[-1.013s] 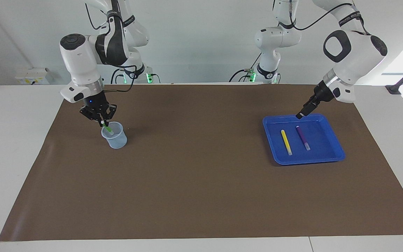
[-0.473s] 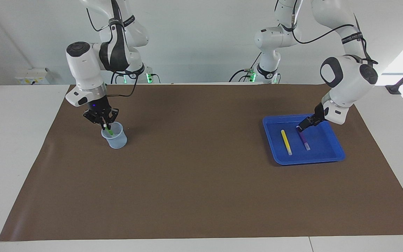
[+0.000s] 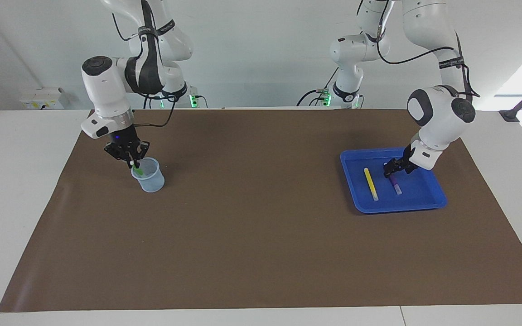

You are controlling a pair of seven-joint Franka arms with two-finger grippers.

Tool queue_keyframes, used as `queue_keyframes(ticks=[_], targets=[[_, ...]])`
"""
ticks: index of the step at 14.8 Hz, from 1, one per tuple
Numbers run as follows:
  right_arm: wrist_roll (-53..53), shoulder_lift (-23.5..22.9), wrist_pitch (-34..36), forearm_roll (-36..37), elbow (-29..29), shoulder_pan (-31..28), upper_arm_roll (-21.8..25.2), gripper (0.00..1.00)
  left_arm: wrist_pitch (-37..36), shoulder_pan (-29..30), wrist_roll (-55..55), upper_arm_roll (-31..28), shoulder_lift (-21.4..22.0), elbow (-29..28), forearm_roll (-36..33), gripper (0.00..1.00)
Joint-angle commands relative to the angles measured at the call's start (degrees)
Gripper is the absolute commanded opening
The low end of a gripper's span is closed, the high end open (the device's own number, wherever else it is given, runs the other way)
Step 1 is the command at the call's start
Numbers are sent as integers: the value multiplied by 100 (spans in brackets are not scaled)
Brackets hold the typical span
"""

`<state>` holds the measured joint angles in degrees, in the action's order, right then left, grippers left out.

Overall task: Transfer and insert pens with both arms
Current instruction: 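Insert the green pen into the clear cup with the right gripper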

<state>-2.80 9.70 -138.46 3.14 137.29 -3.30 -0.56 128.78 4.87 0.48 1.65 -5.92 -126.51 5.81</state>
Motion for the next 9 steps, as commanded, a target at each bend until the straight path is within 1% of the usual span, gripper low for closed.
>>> queue_keyframes(ticks=[1,3,4,5,6,7,9], targets=[[-45,120,-217,-16,193,-83,-40,0,339,41,163,28,-5,-268,-281,87],[-28,102,-217,-16,193,-83,-40,0,445,6,163,28,-75,-313,-361,71],[-27,102,-217,-16,193,-74,-40,0,454,5,163,28,-102,-313,-370,66],[-27,93,-208,-16,184,-74,-40,29,463,5,163,28,-102,-313,-370,66],[-19,85,-208,-16,158,-74,-40,52,472,-3,163,28,-111,-313,-370,66],[-27,41,-173,-16,105,-74,-40,65,498,-29,154,28,-137,-313,-370,66],[-54,-38,-86,-16,-148,-74,-40,85,595,-47,154,28,-190,-313,-370,65]])
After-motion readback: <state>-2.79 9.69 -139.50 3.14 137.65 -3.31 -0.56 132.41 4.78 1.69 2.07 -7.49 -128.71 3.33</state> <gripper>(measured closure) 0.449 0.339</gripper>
